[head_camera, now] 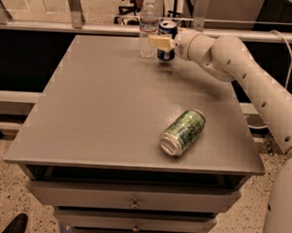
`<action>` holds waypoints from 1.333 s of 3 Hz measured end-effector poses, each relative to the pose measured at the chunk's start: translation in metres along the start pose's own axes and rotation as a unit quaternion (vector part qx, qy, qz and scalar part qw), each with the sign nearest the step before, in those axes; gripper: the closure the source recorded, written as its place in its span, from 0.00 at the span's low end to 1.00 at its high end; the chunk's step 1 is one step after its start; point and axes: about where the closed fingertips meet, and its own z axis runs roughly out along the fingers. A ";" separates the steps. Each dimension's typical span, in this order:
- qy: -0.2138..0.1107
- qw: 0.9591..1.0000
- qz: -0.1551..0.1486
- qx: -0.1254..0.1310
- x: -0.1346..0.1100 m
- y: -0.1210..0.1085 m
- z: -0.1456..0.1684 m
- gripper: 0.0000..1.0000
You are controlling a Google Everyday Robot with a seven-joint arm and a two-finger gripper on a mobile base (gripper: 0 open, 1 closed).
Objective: Move pepsi can near water bottle
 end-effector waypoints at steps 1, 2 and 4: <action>0.002 1.000 0.018 -0.018 0.007 -0.001 0.005 0.52; 0.010 0.999 0.026 -0.031 0.009 0.000 0.007 0.29; 0.026 0.998 0.043 -0.043 0.018 0.005 0.001 0.00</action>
Offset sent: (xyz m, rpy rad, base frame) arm 0.0046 -0.0019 -0.0110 0.0251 0.0817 0.0787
